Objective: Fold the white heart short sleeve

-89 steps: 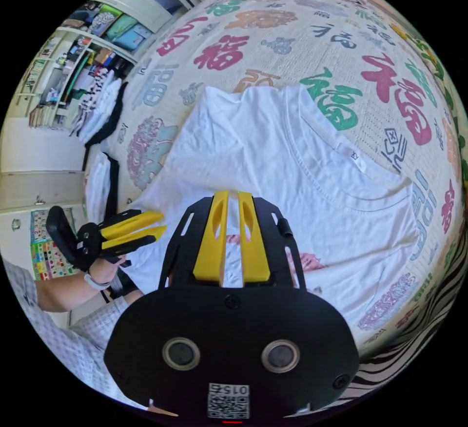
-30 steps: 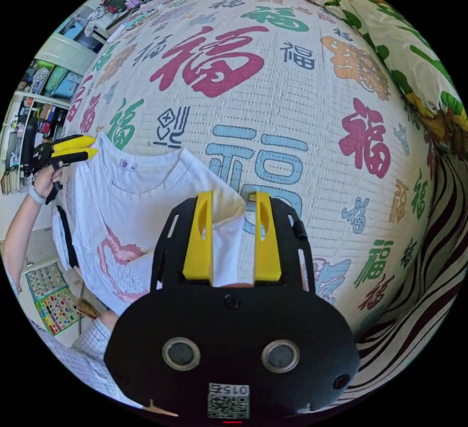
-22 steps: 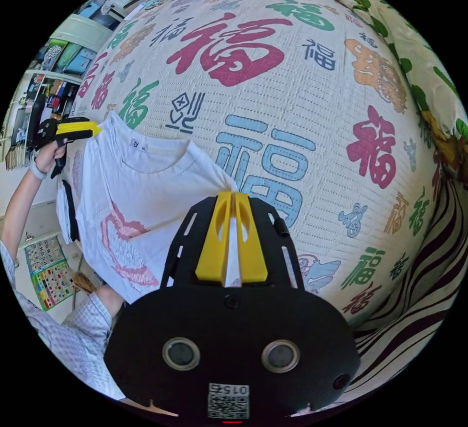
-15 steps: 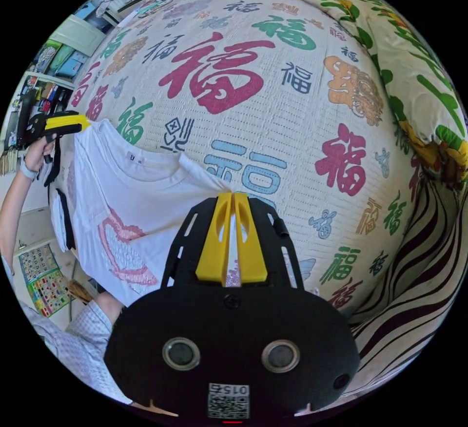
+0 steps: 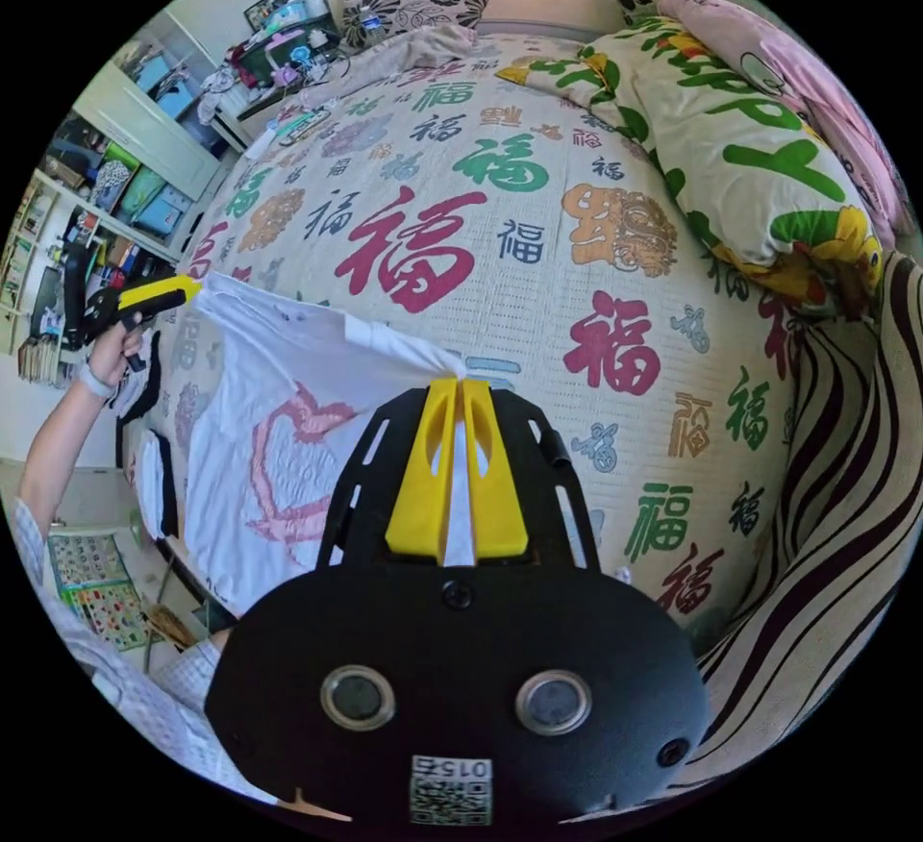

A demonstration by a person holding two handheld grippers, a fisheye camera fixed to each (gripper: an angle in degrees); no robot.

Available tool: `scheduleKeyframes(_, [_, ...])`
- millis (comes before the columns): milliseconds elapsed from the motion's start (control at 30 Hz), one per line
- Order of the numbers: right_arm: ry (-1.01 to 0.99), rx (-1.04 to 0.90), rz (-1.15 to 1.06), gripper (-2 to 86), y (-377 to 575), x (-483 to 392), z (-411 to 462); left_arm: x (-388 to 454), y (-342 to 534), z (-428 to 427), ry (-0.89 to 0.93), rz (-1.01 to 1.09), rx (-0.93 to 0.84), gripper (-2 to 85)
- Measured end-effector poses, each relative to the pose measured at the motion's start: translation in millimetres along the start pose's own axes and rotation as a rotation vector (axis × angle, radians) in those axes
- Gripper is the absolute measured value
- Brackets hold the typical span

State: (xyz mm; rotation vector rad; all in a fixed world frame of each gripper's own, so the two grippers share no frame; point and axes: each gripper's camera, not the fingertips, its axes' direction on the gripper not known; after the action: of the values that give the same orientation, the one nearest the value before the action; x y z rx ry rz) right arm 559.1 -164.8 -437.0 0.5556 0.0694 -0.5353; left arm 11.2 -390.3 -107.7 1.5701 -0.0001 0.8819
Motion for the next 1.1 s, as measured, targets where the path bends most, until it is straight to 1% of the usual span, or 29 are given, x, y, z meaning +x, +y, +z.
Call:
scheduleKeyframes(67, [-0.089, 0.019, -0.064, -0.9, 52, -2, -16, 21, 56, -30, 0.048, 0.051, 0.03, -0.6])
scheduleKeyframes(100, [-0.112, 0.02, -0.08, -0.8, 67, -3, -19, 28, 72, -37, 0.061, 0.065, 0.033, -0.6])
scheduleKeyframes(167, [-0.215, 0.011, -0.125, -0.8, 130, -8, -30, 56, 142, -63, 0.137, 0.091, 0.029, -0.6])
scheduleKeyframes(200, [-0.242, 0.003, -0.13, -0.8, 146, -10, -31, 64, 160, -67, 0.16, 0.088, 0.022, -0.6])
scheduleKeyframes(267, [-0.295, -0.06, -0.156, -0.8, 213, -21, -23, 93, 227, -74, 0.258, 0.047, -0.044, -0.7])
scheduleKeyframes(300, [-0.299, -0.079, -0.16, -0.8, 230, -24, -19, 101, 243, -74, 0.275, 0.041, -0.068, -0.7])
scheduleKeyframes(367, [-0.318, -0.177, -0.171, -0.8, 288, -38, 3, 129, 298, -68, 0.305, 0.007, -0.165, -0.7])
scheduleKeyframes(467, [-0.331, -0.273, -0.181, -0.8, 343, -52, 29, 152, 344, -61, 0.32, -0.045, -0.259, -0.7])
scheduleKeyframes(567, [-0.268, -0.322, -0.215, -0.8, 376, -64, 44, 165, 367, -65, 0.334, -0.086, -0.275, -0.7])
scheduleKeyframes(700, [-0.204, -0.361, -0.234, -0.5, 393, -69, 60, 170, 374, -69, 0.317, -0.139, -0.292, -0.5])
scheduleKeyframes(767, [-0.144, -0.401, -0.185, -0.4, 400, -64, 70, 168, 375, -74, 0.301, -0.178, -0.323, -0.2])
scheduleKeyframes(833, [-0.113, -0.384, -0.137, -0.3, 403, -59, 68, 167, 373, -87, 0.263, -0.206, -0.323, 0.0])
scheduleKeyframes(900, [-0.121, -0.334, -0.1, 0.3, 404, -56, 62, 171, 368, -105, 0.224, -0.203, -0.295, 0.1])
scheduleKeyframes(967, [-0.18, -0.293, -0.093, 0.7, 401, -61, 61, 178, 357, -129, 0.189, -0.212, -0.23, 0.3])
scheduleKeyframes(1033, [-0.225, -0.294, -0.125, 0.7, 398, -70, 72, 186, 347, -138, 0.22, -0.228, -0.184, 0.4])
scheduleKeyframes(1100, [-0.243, -0.32, -0.168, 0.5, 395, -82, 89, 195, 339, -133, 0.284, -0.233, -0.18, 0.6])
